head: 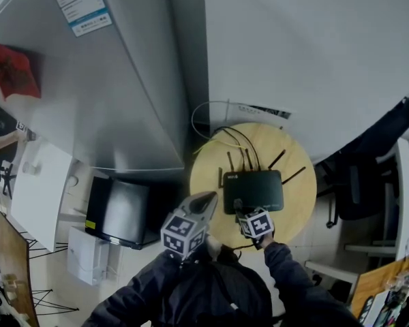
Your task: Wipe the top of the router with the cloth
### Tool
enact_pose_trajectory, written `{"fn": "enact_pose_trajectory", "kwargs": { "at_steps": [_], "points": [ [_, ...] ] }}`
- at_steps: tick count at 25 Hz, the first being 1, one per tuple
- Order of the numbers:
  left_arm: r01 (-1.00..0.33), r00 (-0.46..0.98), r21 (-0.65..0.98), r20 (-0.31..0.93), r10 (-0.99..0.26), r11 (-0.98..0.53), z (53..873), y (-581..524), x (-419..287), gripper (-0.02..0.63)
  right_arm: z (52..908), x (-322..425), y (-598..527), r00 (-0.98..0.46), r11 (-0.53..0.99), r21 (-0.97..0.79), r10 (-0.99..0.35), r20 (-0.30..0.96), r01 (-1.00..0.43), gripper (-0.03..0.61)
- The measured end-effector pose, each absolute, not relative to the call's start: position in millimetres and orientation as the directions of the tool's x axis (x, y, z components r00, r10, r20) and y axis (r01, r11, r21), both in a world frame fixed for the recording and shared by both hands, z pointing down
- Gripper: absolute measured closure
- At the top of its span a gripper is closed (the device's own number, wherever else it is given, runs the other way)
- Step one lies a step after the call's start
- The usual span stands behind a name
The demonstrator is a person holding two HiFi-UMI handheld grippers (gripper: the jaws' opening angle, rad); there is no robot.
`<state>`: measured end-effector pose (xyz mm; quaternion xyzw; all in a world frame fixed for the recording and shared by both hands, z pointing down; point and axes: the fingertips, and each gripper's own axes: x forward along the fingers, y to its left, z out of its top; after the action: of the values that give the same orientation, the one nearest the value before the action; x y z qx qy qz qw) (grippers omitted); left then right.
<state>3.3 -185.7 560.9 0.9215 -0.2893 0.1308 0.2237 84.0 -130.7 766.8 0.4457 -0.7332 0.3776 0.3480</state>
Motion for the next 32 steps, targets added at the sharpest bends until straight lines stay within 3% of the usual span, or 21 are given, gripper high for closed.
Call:
{"fn": "enact_pose_trajectory", "kwargs": {
  "at_steps": [14,27,32],
  "points": [
    [-0.557,0.818,0.335,0.379,-0.433,-0.76,566,-187,24,0.612,781,240,-95,-0.181,0.06,-0.172,-0.442,0.878,-0.983,0.505],
    [-0.565,0.812,0.333,0.388,-0.436,-0.755,568,-185,19,0.612,773,249,-97,-0.157,0.023,-0.167,-0.481,0.863,-0.986,0.505],
    [-0.558,0.816,0.329,0.38,-0.434,-0.761,564,-183,21,0.612,762,263,-90,-0.108,-0.103,-0.203,-0.575,0.811,-0.974,0.505]
  ]
}}
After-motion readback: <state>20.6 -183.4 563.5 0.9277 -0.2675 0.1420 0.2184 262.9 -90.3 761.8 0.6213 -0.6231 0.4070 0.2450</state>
